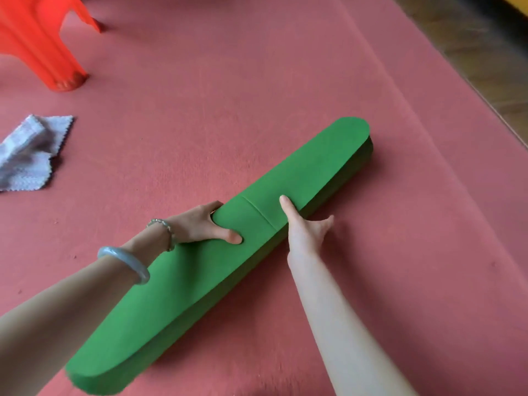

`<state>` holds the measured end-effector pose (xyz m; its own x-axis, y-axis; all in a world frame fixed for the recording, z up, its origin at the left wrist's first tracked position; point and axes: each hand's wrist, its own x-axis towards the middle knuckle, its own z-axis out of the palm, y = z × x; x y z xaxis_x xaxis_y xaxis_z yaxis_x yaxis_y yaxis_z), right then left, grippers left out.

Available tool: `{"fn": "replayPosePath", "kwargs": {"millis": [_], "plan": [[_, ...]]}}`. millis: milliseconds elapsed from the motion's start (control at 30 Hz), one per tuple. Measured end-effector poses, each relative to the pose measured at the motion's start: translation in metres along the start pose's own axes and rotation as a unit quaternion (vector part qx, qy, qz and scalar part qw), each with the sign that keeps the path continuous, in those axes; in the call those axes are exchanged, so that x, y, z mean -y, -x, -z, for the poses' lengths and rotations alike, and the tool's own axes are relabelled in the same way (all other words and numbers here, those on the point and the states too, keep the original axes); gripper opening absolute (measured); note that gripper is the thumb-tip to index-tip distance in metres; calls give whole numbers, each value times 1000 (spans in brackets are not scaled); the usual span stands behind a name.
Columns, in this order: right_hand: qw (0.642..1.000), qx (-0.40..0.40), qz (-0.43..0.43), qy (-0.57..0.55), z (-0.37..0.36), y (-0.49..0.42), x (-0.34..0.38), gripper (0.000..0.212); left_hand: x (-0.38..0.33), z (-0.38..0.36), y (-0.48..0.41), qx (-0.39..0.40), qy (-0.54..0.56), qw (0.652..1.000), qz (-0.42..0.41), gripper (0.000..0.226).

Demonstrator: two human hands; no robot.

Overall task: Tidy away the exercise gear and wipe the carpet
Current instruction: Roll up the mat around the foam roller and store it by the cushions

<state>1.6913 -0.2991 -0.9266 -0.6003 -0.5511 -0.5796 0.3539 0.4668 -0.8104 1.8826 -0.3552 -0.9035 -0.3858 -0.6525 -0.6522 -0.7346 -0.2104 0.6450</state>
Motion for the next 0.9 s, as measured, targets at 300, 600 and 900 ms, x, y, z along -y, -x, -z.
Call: {"fn": "replayPosePath", "kwargs": {"millis": [300,600,900], "plan": [[958,189,-166,-141,9,12,-18,101,23,-20,16,69,127,989,8,104],[932,290,-143,-161,23,61,144,99,-114,70,89,39,105,993,-46,110],[932,284,-125,-189,43,224,409,112,-326,204,270,61,124,989,-59,110]]}}
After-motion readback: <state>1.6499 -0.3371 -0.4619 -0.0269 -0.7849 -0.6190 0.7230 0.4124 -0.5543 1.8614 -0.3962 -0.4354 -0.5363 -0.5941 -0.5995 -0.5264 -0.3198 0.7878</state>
